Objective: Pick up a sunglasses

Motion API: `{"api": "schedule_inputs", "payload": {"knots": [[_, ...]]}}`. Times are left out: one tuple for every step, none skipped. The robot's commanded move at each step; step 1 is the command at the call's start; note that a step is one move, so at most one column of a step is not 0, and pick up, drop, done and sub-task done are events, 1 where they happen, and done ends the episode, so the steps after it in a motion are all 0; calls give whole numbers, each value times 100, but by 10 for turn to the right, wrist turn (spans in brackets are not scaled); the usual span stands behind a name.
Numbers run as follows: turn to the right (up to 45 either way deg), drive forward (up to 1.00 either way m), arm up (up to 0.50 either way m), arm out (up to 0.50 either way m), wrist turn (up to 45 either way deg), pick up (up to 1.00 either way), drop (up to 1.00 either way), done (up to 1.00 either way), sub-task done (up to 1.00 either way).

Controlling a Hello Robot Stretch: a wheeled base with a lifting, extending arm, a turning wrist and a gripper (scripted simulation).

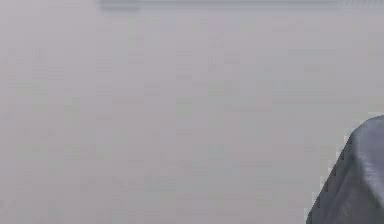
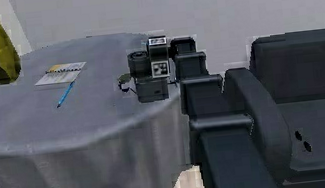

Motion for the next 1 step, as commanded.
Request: {"api": "schedule_inputs", "payload": {"knots": [[0, 0, 0, 0, 0, 100, 0, 0, 0]]}}
